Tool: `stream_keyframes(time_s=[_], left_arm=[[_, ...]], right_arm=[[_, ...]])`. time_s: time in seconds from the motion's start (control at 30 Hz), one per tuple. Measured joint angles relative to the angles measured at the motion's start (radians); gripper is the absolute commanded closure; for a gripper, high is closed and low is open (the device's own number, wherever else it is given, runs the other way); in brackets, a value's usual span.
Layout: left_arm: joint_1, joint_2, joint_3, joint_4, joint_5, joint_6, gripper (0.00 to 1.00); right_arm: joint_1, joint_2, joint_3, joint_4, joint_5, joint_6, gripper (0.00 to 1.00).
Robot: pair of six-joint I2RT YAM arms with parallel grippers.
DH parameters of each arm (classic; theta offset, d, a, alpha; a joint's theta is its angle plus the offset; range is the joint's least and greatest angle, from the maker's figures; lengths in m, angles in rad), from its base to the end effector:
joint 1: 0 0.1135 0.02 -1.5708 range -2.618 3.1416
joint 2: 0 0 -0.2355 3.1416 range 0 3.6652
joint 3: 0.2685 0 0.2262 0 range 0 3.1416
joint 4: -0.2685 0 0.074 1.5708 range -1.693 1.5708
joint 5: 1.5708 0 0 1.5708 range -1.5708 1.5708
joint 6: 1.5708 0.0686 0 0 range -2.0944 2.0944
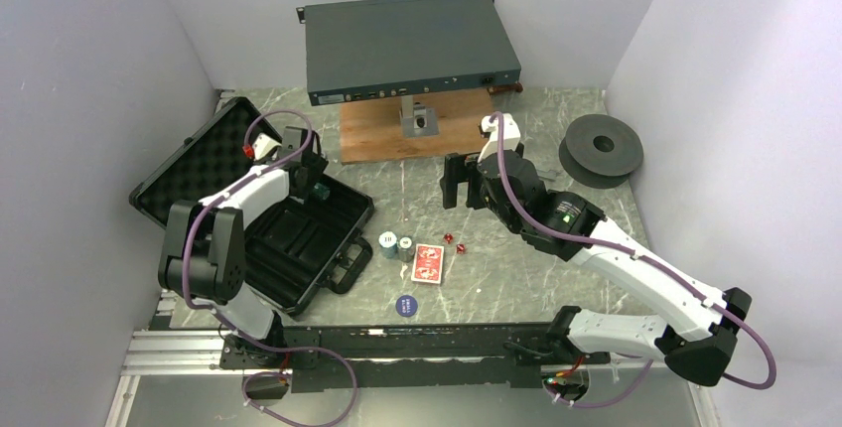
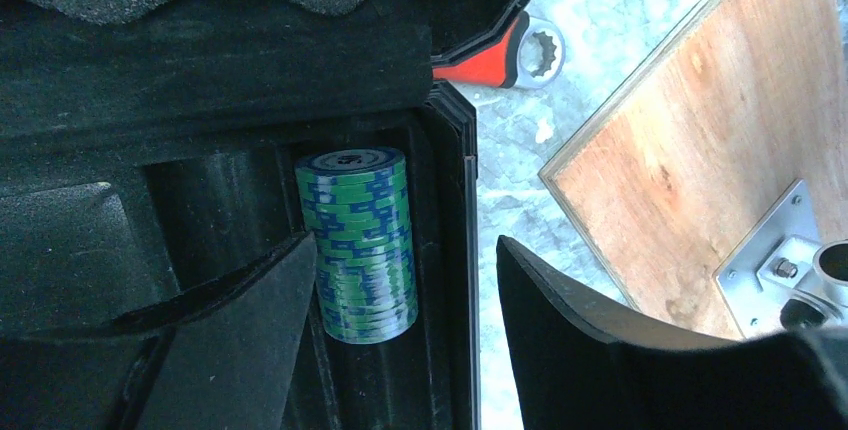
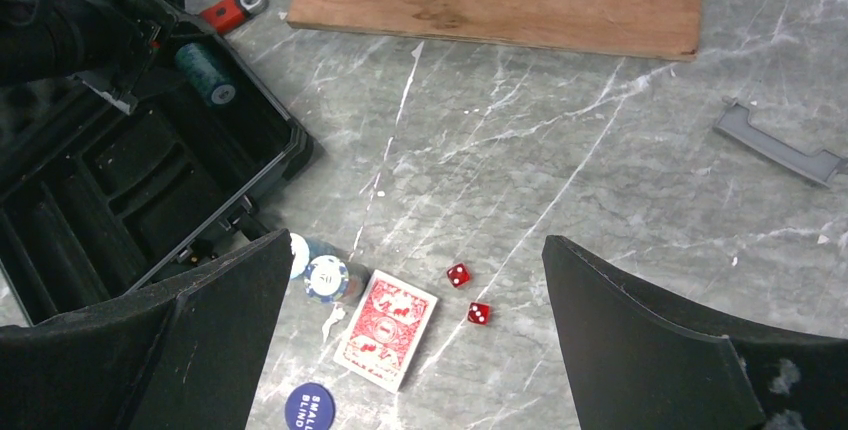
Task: Pack up texas hold em set
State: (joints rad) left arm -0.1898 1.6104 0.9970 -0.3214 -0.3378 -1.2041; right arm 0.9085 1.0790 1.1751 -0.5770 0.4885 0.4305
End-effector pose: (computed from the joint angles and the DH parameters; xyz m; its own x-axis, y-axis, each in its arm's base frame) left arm 0.3231 -0.0389 0.1607 -0.2690 -0.8452 -0.4618 -0.7430 0.4872 -0.4589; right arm 0.1726 0.1690 0.3395 -0.4423 0.0321 -0.8963 -0.2816 0.9439 0.1727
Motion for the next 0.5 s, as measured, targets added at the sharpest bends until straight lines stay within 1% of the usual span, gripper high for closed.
stream_keyframes(time_s=[0.13, 0.37, 0.43, 0.5], left_arm=[[0.0, -0.021, -0.003, 0.002, 0.0, -0.001, 0.29], [0.0, -0.117, -0.01, 0.0, -0.009, 0.017, 0.28], [0.0, -0.137, -0.01, 0.0, -0.011, 0.031, 0.31], [0.0, -0.16, -0.013, -0.001, -0.017, 0.046, 0.32]], right_arm=[[0.0, 0.0, 0.0, -0.002, -0.003, 0.005, 0.0], [0.0, 0.002, 0.0, -0.002, -0.022, 0.011, 0.0], [0.0, 0.009, 0.002, -0.006, -0.024, 0.011, 0.0], [0.0, 0.022, 0.007, -0.007, -0.025, 0.011, 0.0]])
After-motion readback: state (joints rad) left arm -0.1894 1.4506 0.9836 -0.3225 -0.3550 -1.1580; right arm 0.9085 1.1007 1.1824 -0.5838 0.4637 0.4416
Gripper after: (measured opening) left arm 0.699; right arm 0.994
